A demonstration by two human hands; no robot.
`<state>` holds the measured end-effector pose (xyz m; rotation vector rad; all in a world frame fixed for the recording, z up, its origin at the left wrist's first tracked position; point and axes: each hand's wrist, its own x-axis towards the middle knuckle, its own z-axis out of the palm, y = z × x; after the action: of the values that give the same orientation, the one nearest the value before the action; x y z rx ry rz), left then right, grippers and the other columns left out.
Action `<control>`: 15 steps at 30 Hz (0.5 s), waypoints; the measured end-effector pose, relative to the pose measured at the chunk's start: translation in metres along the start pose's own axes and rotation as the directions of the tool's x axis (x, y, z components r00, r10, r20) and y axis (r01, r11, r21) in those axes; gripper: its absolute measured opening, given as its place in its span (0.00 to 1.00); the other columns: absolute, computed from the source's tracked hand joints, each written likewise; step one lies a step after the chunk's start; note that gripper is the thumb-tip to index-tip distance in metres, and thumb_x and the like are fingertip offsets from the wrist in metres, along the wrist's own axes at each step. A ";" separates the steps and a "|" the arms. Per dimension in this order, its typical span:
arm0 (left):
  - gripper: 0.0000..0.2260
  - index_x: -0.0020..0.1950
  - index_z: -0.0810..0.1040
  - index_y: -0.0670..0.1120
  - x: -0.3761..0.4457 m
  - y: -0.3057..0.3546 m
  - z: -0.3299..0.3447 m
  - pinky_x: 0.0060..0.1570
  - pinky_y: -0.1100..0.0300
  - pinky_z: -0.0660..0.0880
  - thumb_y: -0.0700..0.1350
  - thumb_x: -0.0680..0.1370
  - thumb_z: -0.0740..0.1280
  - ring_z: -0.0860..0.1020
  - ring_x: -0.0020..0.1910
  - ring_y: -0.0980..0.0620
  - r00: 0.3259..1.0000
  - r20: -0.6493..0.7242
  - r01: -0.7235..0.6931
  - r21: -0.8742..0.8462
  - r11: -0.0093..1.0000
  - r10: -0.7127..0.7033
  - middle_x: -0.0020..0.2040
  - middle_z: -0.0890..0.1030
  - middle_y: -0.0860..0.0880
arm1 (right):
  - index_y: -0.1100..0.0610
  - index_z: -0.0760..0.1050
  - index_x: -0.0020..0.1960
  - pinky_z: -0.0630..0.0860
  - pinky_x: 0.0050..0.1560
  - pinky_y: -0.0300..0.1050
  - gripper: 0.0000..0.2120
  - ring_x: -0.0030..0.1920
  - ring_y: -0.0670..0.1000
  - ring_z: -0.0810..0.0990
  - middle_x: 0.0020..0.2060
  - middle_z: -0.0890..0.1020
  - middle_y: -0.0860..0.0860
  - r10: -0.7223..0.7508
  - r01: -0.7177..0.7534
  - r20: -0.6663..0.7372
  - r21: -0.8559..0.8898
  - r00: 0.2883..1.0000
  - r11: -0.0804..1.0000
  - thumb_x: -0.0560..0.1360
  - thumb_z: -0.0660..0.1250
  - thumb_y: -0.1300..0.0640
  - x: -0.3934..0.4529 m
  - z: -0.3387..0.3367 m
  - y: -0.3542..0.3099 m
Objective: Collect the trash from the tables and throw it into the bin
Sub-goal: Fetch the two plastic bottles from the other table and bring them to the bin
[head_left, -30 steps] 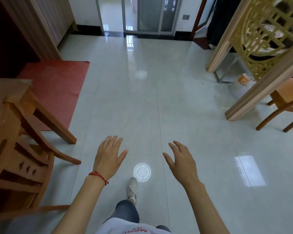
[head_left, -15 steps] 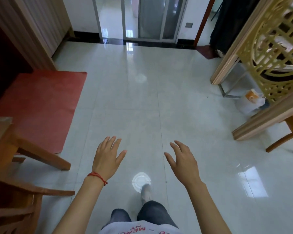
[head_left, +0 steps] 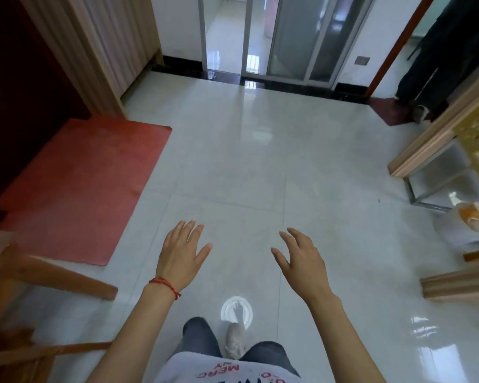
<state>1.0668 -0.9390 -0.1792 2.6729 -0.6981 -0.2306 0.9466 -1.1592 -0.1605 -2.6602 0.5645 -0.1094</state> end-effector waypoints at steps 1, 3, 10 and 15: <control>0.37 0.70 0.65 0.43 0.010 -0.002 -0.002 0.71 0.50 0.55 0.64 0.70 0.41 0.59 0.73 0.43 1.000 0.002 0.013 -0.004 1.000 -0.013 0.72 0.65 0.42 | 0.59 0.71 0.65 0.71 0.59 0.53 0.21 0.67 0.57 0.68 0.66 0.72 0.57 -0.006 0.006 0.006 0.001 1.000 1.000 0.76 0.62 0.49 0.014 0.001 -0.001; 0.36 0.69 0.67 0.42 0.031 -0.007 -0.005 0.70 0.49 0.56 0.63 0.71 0.43 0.60 0.72 0.42 0.999 -0.007 0.039 -0.002 0.999 -0.039 0.71 0.67 0.41 | 0.59 0.70 0.65 0.70 0.61 0.52 0.21 0.68 0.56 0.67 0.66 0.71 0.56 -0.024 0.024 0.025 -0.001 0.999 1.000 0.76 0.62 0.49 0.040 0.003 -0.003; 0.34 0.64 0.72 0.41 0.122 -0.046 -0.014 0.65 0.44 0.65 0.64 0.74 0.45 0.68 0.67 0.39 0.997 0.021 0.073 0.022 0.997 -0.073 0.65 0.74 0.39 | 0.59 0.71 0.65 0.70 0.60 0.52 0.21 0.67 0.57 0.68 0.66 0.72 0.57 -0.073 0.074 0.061 -0.017 0.995 0.997 0.77 0.61 0.49 0.147 0.024 -0.025; 0.35 0.64 0.72 0.41 0.192 -0.081 -0.033 0.64 0.45 0.66 0.65 0.75 0.44 0.69 0.67 0.39 0.994 0.007 0.104 0.024 0.994 -0.105 0.65 0.74 0.39 | 0.58 0.69 0.66 0.68 0.63 0.51 0.21 0.68 0.55 0.66 0.68 0.70 0.55 -0.115 0.118 0.118 -0.019 0.986 0.993 0.77 0.60 0.48 0.228 0.040 -0.060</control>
<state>1.2763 -0.9590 -0.1929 2.7355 -0.5672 -0.2625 1.1838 -1.1865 -0.1742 -2.7027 0.3746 0.0197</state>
